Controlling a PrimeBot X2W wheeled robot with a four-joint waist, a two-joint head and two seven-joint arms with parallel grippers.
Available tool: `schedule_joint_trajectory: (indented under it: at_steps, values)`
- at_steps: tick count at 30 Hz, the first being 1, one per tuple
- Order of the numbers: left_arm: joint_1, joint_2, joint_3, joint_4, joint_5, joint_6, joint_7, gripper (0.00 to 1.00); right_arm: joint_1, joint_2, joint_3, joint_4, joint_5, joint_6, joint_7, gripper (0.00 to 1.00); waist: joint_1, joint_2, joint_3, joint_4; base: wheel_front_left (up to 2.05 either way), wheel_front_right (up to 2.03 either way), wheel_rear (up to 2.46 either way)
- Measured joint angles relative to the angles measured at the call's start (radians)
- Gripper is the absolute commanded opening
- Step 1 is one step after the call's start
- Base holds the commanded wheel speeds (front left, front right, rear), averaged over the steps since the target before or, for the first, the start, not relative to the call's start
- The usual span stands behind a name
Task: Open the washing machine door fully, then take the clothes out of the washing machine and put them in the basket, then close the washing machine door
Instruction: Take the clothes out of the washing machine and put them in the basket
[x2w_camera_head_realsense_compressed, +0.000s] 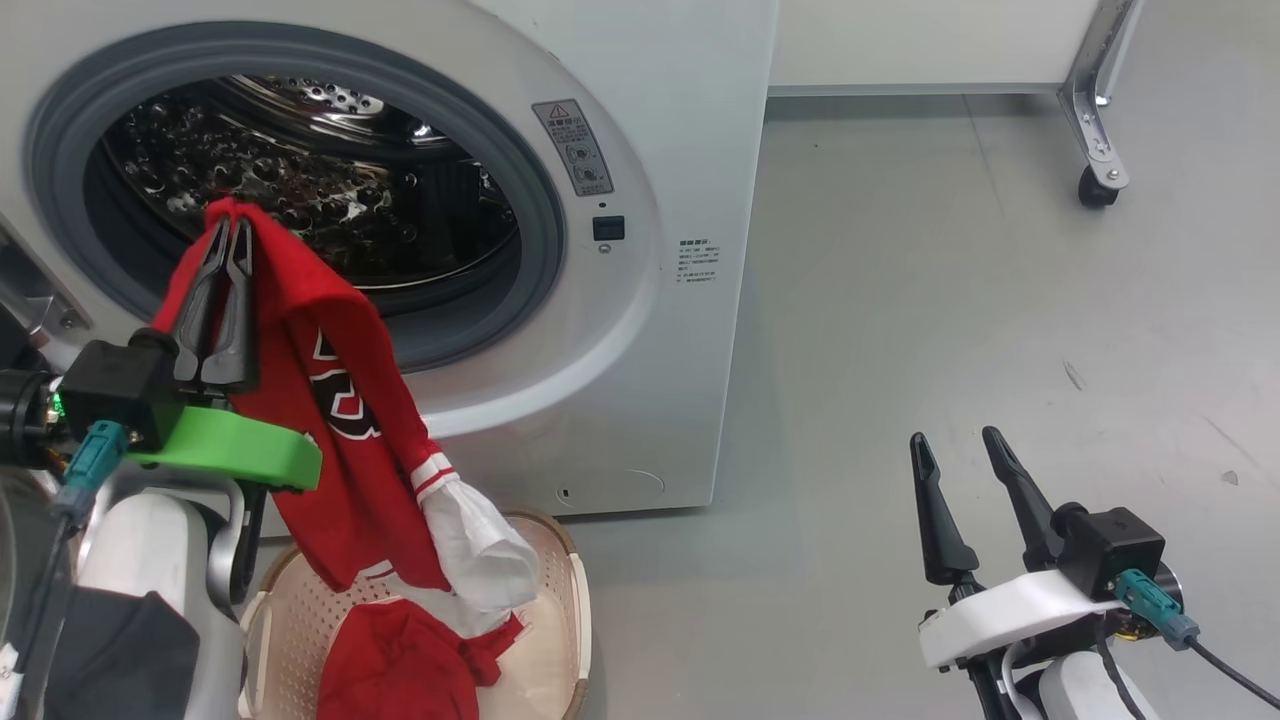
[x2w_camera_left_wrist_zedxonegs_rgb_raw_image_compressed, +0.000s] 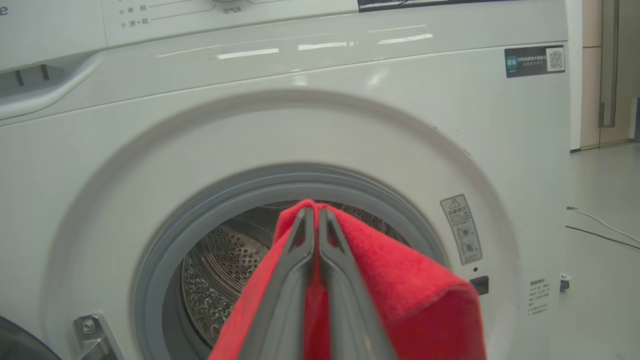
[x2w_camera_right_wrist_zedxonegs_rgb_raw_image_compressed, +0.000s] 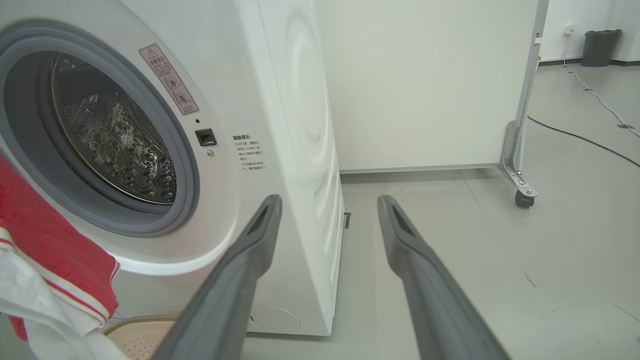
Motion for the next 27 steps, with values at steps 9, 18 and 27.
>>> schedule_joint_trajectory:
  at_steps: [9, 18, 27]
  values:
    - [0.047, 0.019, -0.043, 0.025, 0.028, -0.009, 0.061, 0.0, -0.001, 0.001, 0.004, -0.014, 0.0, 0.005, 0.0, 1.0, 0.0, 0.0, 0.05, -0.01, 0.0, 0.0, 0.0]
    - [0.075, 0.045, -0.061, 0.08, 0.041, -0.01, 0.116, 0.0, -0.029, 0.002, 0.018, -0.027, -0.011, 0.005, 0.0, 1.0, 0.0, 0.0, 0.114, -0.024, 0.0, 0.0, 0.0]
    - [0.082, 0.046, -0.112, 0.124, 0.062, -0.022, 0.148, 0.0, -0.051, 0.003, 0.027, -0.032, -0.026, 0.005, 0.0, 1.0, 0.0, 0.0, 0.173, -0.04, 0.0, 0.0, 0.0]
